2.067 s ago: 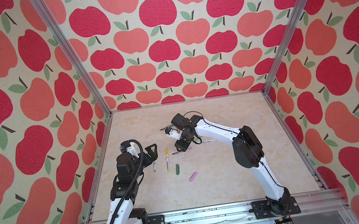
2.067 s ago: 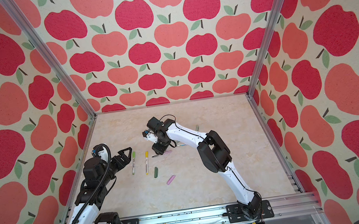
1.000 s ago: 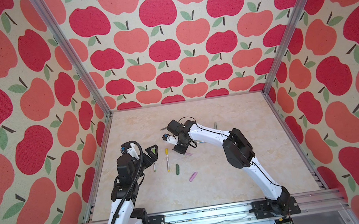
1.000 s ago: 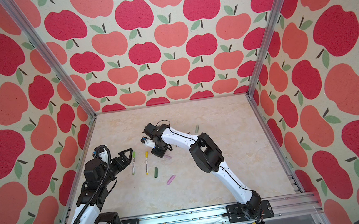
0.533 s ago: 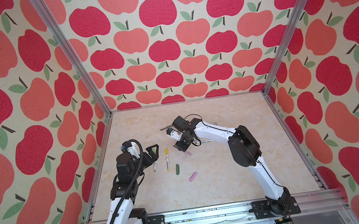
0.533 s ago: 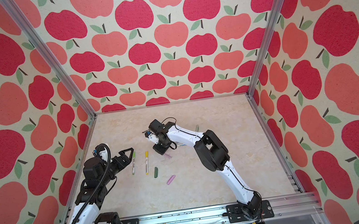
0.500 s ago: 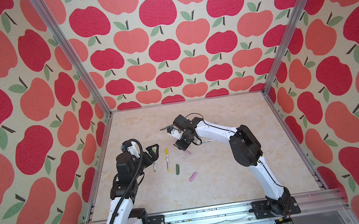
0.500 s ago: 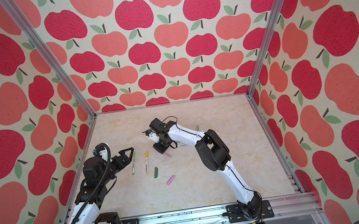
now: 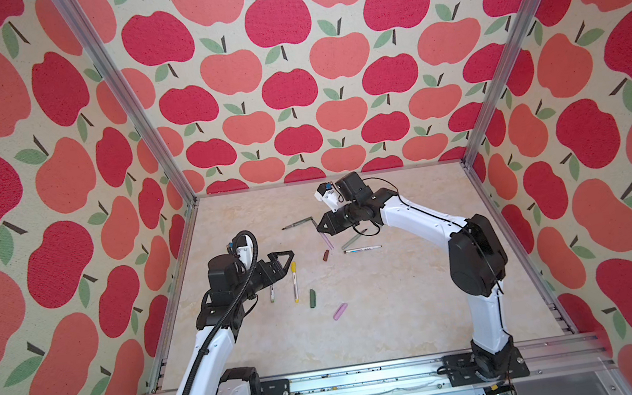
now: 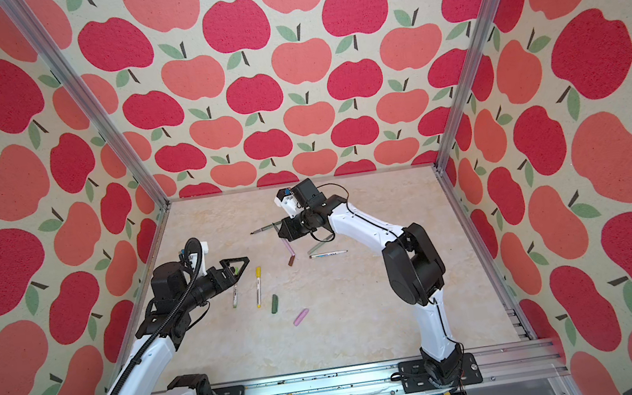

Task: Insert the pens into the pen caps
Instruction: 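Lift the pink fountain pen nib-up with the right gripper toward the left gripper, then close the left gripper on the pink pen barrel beside the right gripper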

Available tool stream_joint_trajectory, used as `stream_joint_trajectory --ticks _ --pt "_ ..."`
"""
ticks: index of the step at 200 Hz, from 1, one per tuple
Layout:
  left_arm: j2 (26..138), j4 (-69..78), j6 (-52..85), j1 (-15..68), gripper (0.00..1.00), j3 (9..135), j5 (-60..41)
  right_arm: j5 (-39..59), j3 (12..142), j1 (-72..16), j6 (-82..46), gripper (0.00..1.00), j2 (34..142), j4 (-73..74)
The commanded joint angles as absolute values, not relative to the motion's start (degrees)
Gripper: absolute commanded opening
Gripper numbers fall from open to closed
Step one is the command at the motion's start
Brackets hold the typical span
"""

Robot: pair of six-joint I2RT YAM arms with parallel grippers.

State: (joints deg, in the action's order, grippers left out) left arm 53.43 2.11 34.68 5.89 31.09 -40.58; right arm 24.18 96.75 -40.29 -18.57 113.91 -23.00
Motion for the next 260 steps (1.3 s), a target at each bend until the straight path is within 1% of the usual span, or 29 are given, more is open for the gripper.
stream_joint_trajectory --ticks 1,24,41,67,98,137,189,231,260 --pt "55.8 8.5 34.0 8.8 1.0 33.8 -47.2 29.5 95.0 -39.8 -24.6 0.05 110.1 -16.6" --pt "59.3 9.3 32.6 12.6 0.98 36.6 -48.8 32.0 94.3 -39.8 -26.3 0.05 108.3 -15.2" --pt "62.0 11.0 33.4 14.1 0.95 38.2 -50.6 33.9 93.2 -39.9 -27.9 0.05 107.0 -13.2" --pt "66.1 16.0 36.3 14.8 0.91 38.8 -51.4 36.1 90.8 -39.8 -29.6 0.06 104.8 -10.0" --pt "69.2 20.4 38.0 15.4 0.9 39.7 -50.6 38.0 87.9 -39.8 -32.5 0.06 103.1 -5.8" --pt "73.2 26.1 40.6 16.5 0.84 40.9 -50.4 39.8 85.5 -39.8 -35.8 0.06 102.3 -1.2" --pt "77.2 30.4 43.4 17.7 0.72 42.2 -50.3 40.2 83.2 -39.8 -38.0 0.06 101.7 2.3" --pt "78.1 31.7 44.6 18.1 0.56 42.3 -50.3 39.5 81.6 -39.9 -38.4 0.06 100.7 3.4" --pt "78.1 31.6 44.6 18.3 0.47 42.2 -49.9 39.3 81.1 -39.9 -38.6 0.06 100.4 3.9"
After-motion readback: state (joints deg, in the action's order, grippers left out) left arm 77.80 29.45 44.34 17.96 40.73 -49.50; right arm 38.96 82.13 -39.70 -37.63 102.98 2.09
